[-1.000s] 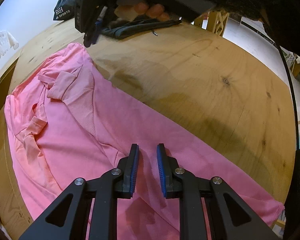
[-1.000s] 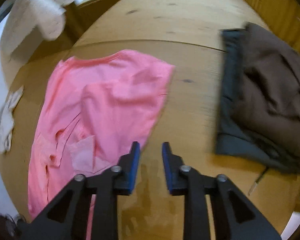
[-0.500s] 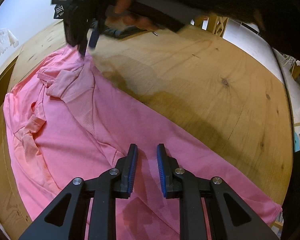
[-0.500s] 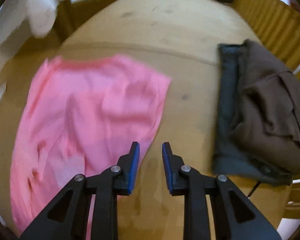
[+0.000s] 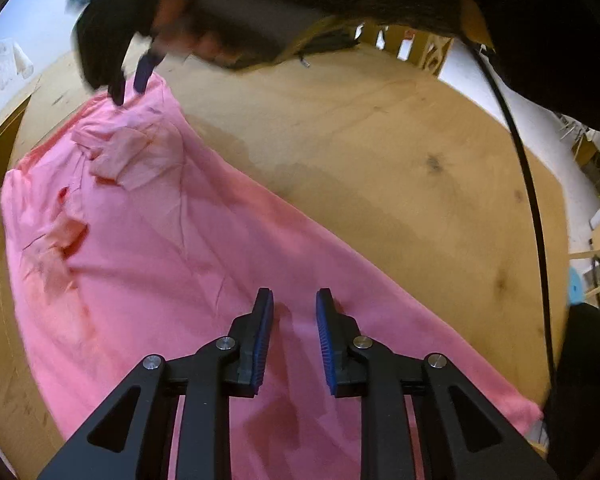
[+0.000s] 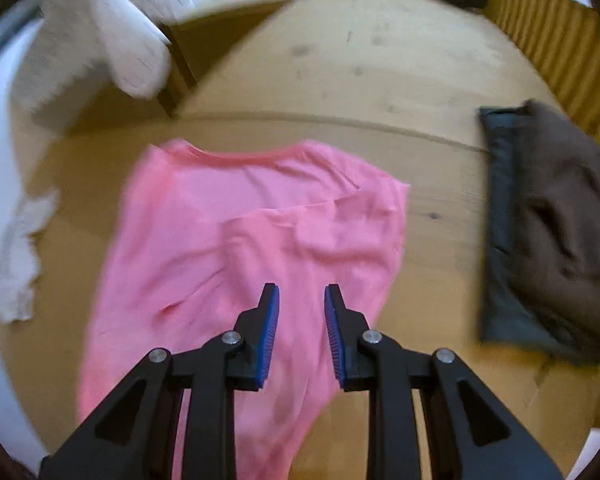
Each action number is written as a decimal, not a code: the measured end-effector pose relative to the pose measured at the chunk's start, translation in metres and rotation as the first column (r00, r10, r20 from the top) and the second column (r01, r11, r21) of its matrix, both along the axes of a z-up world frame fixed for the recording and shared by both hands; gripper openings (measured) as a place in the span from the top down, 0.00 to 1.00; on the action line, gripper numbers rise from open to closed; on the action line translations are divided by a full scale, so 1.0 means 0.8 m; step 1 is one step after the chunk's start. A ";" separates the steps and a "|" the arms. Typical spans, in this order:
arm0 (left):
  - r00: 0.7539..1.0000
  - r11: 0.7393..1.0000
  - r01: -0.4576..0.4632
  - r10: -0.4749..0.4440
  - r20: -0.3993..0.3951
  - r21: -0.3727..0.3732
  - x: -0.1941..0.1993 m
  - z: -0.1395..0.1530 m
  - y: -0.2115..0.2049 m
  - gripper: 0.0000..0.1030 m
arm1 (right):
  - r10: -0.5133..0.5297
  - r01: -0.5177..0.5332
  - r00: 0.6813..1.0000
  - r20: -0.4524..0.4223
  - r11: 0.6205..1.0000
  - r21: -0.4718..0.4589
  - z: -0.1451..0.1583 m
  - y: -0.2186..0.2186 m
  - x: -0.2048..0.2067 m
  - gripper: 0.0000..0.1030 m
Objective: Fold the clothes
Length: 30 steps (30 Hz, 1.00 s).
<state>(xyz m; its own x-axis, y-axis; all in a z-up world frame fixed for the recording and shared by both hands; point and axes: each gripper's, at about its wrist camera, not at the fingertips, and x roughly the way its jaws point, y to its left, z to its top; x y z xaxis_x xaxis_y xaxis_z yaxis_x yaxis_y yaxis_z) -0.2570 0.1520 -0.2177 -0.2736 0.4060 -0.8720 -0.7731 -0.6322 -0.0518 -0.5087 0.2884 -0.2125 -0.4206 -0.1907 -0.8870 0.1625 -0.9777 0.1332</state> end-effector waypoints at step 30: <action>0.856 0.879 -0.476 0.462 0.232 0.007 0.208 -0.019 -0.234 0.69 | -0.263 0.283 0.951 0.162 0.952 -0.114 -0.077 0.017 0.518 0.63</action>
<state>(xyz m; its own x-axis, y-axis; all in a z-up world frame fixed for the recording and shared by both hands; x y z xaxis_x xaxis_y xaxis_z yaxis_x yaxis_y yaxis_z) -0.0909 -0.0349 -0.2333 -0.2526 0.3322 -0.9088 -0.3506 -0.9068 -0.2340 -0.0943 0.3022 -0.2742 -0.3438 -0.2079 -0.9157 -0.1389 -0.9532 0.2686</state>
